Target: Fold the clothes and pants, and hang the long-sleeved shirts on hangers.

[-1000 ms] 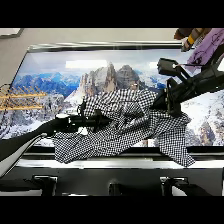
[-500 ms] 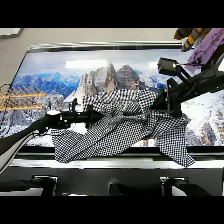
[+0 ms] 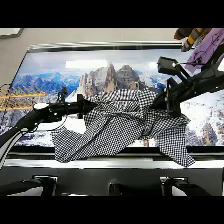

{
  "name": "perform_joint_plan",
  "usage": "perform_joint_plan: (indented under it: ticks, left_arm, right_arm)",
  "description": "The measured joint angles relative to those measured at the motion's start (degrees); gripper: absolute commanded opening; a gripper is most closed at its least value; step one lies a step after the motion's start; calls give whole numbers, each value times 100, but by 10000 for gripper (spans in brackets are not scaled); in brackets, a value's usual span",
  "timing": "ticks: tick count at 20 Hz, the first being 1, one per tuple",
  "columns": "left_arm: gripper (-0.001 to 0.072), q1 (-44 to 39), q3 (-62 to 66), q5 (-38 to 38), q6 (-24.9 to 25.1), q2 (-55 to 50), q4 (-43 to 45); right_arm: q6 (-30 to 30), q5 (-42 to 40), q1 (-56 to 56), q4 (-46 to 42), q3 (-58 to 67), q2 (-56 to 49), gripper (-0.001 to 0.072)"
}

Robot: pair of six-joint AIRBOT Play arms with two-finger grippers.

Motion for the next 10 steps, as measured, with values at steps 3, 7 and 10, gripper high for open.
perform_joint_plan:
  ticks: [3,7,10]
  left_arm:
    - [25,28,35,-24,-389,232,566]
    - [25,96,52,-22,-719,562,1058]
    - [25,109,146,9,-798,675,1207]
  right_arm:
    - [227,-140,0,-107,0,0,24]
    - [439,-260,0,-188,0,0,24]
    - [544,-256,0,-199,0,0,24]
